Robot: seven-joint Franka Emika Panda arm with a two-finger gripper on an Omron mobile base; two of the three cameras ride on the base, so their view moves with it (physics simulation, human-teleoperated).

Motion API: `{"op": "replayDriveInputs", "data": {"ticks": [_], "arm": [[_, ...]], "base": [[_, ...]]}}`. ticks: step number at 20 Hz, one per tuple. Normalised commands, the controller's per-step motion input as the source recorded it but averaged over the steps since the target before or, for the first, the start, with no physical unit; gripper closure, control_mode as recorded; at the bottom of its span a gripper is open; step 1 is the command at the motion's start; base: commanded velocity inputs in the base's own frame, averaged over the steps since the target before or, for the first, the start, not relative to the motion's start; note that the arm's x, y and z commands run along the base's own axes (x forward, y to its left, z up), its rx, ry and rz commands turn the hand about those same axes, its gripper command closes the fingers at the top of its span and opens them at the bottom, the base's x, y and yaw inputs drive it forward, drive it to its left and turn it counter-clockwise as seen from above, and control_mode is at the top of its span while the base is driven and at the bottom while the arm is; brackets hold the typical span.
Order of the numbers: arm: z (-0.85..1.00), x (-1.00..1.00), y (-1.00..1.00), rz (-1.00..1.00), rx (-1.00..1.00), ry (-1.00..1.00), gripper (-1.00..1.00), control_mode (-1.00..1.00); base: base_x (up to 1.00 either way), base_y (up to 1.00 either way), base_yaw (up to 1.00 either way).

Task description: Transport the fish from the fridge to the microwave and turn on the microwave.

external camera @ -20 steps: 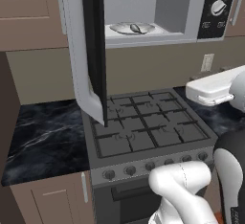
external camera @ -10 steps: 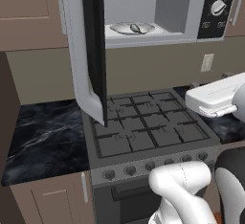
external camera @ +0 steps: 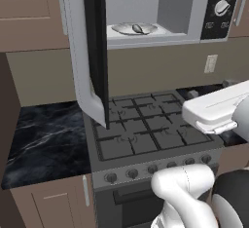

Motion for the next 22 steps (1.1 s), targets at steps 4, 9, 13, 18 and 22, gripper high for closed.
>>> {"op": "replayDriveInputs", "data": {"ticks": [4,9,13,18,22], "arm": [[0.00,-0.19,0.17,0.00,0.00,-0.05,-1.00,-1.00],[0.00,-0.09,0.17,0.00,0.00,-0.04,-1.00,-1.00],[0.00,-0.09,0.18,0.00,0.00,-0.03,-1.00,-1.00],[0.00,-0.02,0.18,0.00,0.00,-0.04,-1.00,-1.00],[0.00,-0.01,0.21,0.00,0.00,-0.04,-1.00,-1.00]], "base": [[0.00,0.00,0.00],[0.00,0.00,0.00],[0.00,0.00,0.00],[0.00,0.00,0.00],[0.00,0.00,0.00]]}}
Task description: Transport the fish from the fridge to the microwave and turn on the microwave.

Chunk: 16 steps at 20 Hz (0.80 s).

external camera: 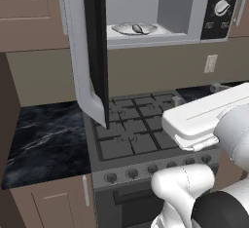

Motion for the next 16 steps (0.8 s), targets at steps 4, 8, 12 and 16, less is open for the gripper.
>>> {"op": "replayDriveInputs", "data": {"ticks": [4,8,12,16], "arm": [[0.00,-0.01,0.21,0.00,0.00,-0.02,-1.00,-1.00],[0.00,-0.06,0.22,0.00,0.00,-0.03,-1.00,-1.00],[0.00,-0.09,0.22,0.00,0.00,-0.04,-1.00,-1.00],[0.00,-0.10,0.23,0.00,0.00,-0.04,-1.00,-1.00]], "base": [[0.00,0.00,0.00],[0.00,0.00,0.00],[0.00,0.00,0.00],[0.00,0.00,0.00]]}}
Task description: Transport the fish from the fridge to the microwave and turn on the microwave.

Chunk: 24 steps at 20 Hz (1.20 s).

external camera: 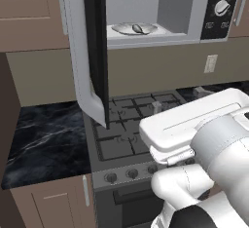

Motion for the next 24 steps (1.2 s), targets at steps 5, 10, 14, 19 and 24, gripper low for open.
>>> {"op": "replayDriveInputs", "data": {"ticks": [5,10,14,19,24], "arm": [[0.00,-0.11,0.25,0.00,0.00,-0.04,-1.00,-1.00],[0.00,-0.03,0.27,0.00,0.00,-0.02,-1.00,-1.00],[0.00,-0.01,0.28,0.00,0.00,-0.02,-1.00,-1.00],[0.00,-0.08,0.27,0.00,0.00,-0.05,1.00,-1.00],[0.00,-0.02,0.32,0.00,0.00,-0.03,1.00,-1.00]], "base": [[0.00,0.00,0.00],[0.00,0.00,0.00],[0.00,0.00,0.00],[0.00,0.00,0.00],[0.00,0.00,0.00]]}}
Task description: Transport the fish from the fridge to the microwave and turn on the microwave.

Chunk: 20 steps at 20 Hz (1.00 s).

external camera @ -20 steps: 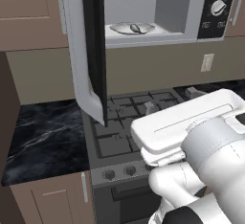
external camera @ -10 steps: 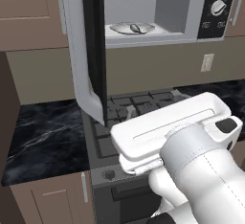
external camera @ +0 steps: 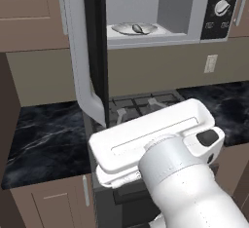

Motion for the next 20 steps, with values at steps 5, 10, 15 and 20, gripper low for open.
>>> {"op": "replayDriveInputs", "data": {"ticks": [5,10,15,20], "arm": [[0.00,0.00,0.27,0.00,0.00,0.00,1.00,-1.00],[-0.08,0.00,0.31,0.00,-0.01,-0.01,1.00,-1.00],[-0.16,0.00,0.35,0.00,-0.03,0.00,1.00,-1.00],[-0.12,0.00,0.40,0.00,-0.04,0.00,1.00,-1.00]], "base": [[0.00,0.00,0.00],[0.00,0.00,0.00],[0.00,0.00,0.00],[0.00,0.00,0.00]]}}
